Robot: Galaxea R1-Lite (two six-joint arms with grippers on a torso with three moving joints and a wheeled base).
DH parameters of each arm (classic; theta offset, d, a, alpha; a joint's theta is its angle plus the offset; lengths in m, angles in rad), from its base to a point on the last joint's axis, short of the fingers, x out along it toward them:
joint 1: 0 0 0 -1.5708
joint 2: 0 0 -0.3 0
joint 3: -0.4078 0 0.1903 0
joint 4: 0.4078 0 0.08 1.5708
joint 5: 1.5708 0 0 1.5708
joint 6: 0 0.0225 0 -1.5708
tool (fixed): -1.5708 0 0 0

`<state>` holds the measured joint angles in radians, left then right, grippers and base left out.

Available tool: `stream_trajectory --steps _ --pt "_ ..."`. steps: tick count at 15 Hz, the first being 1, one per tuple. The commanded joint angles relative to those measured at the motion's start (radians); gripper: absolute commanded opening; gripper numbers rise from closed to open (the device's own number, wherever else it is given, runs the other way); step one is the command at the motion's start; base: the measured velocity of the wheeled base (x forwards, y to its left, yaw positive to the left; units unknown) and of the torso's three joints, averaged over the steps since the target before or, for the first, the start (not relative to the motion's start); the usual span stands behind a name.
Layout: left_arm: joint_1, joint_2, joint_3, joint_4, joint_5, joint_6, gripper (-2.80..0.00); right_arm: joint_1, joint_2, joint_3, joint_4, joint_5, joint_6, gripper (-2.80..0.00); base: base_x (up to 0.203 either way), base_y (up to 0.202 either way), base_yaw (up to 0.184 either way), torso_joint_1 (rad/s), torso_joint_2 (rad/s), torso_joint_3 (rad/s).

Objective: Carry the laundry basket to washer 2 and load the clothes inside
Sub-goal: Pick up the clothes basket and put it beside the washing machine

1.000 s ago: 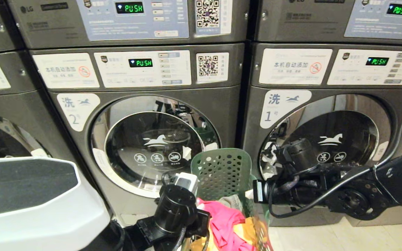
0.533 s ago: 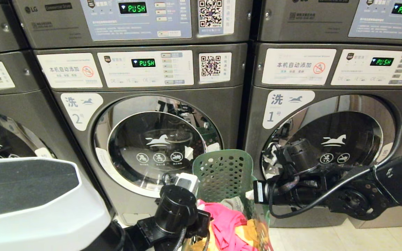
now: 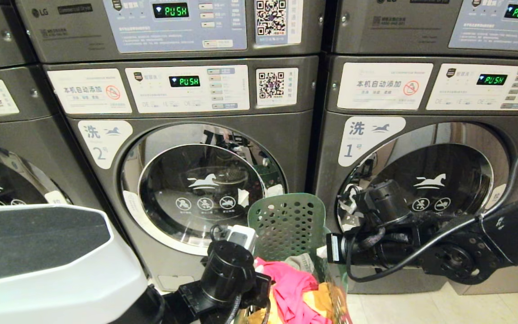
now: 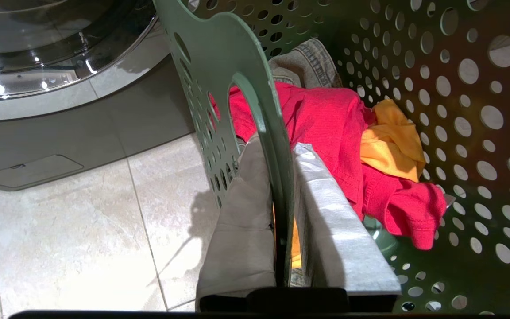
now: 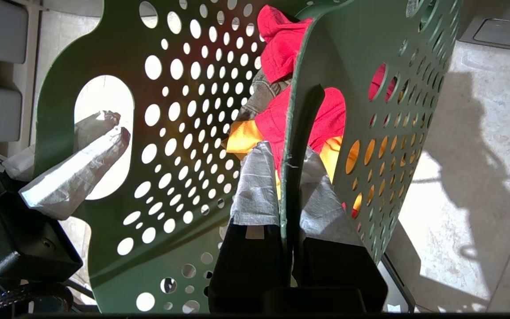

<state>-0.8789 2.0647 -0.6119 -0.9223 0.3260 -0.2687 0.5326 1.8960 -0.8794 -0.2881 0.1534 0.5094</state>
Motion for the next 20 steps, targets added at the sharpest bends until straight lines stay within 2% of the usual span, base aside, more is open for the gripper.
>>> stream_trajectory --steps 1,11,14,17,20 --pt "0.000 0.008 0.000 -0.005 0.002 -0.001 -2.80 0.000 0.005 0.000 -0.002 0.002 0.003 -2.80 0.000 0.000 0.000 0.000 0.00 0.000" --pt "0.000 0.022 -0.003 -0.006 0.002 -0.003 -2.80 0.000 0.011 0.002 -0.003 0.002 0.003 -2.80 -0.170 0.000 0.001 0.002 0.00 0.003" --pt "0.000 0.032 -0.033 -0.006 0.002 0.001 -2.80 -0.002 0.018 0.001 -0.002 -0.007 0.003 -2.80 0.000 0.000 0.000 0.000 0.00 0.000" --pt "0.007 0.063 -0.103 -0.005 0.002 0.044 -2.80 -0.015 0.029 -0.015 -0.002 -0.057 0.003 -2.80 0.000 0.000 0.000 0.000 0.00 0.000" --pt "0.007 0.103 -0.173 -0.003 0.001 0.070 -2.80 -0.063 0.026 -0.014 -0.002 -0.058 0.003 -2.80 0.000 0.000 0.000 0.000 0.00 0.000"
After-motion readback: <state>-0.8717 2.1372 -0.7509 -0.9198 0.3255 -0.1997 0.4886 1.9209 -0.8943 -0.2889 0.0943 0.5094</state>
